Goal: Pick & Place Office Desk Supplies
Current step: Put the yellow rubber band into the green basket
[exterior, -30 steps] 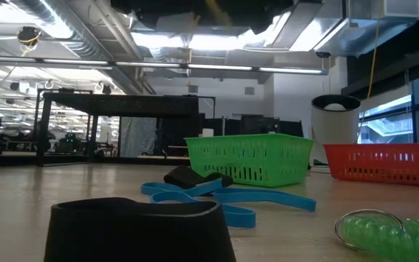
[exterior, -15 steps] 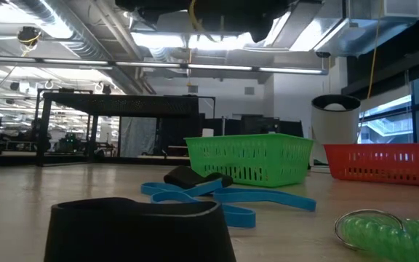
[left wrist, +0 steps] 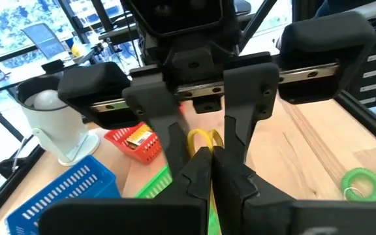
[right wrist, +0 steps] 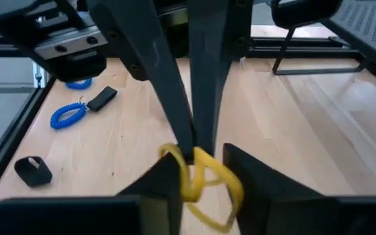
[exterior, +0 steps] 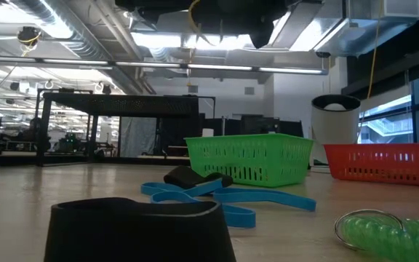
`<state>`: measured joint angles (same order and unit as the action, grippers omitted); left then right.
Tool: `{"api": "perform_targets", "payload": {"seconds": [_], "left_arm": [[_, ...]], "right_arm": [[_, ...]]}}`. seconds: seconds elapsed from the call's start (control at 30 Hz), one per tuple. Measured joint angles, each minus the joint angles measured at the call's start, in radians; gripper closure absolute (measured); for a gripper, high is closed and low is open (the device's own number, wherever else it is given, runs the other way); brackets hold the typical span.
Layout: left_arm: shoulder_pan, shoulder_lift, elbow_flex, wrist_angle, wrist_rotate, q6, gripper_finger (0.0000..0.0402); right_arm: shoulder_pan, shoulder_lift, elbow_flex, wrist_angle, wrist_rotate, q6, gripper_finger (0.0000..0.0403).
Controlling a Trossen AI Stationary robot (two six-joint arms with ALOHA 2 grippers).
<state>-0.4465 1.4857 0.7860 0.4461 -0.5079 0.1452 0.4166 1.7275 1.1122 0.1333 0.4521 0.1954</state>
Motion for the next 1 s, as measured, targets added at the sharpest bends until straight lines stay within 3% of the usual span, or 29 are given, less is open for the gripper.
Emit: {"api": "perform_targets", "payload": {"seconds": [0.2,0.37,0.63,0.8,1.0], "left_arm": [[0.000,-0.001,0.000,0.006,-0.004,0.000,0.0398],[-0.006,-0.001,0.000,0.026,-0.067,-0.019,0.0387],[-0.025,-0.001,0.000,-0.017,-0.119,-0.103,0.0305],[-0.025,-0.001,0.000,-0.064,-0.136,-0.106,0.0270],[-0.025,-0.001,0.000,-0.072,-0.178,-0.106,0.0267]], "right_arm": [[-0.004,0.000,0.000,-0.002,-0.004,0.007,0.0392],[-0.005,-0.002,0.000,0.001,0.003,0.010,0.0391],[-0.007,-0.002,0.000,-0.040,0.010,0.030,0.0397],[-0.008,-0.007,0.000,-0.137,0.144,0.063,0.0398],[-0.033,-0.073,0.000,-0.329,0.260,0.210,0.0397]]}}
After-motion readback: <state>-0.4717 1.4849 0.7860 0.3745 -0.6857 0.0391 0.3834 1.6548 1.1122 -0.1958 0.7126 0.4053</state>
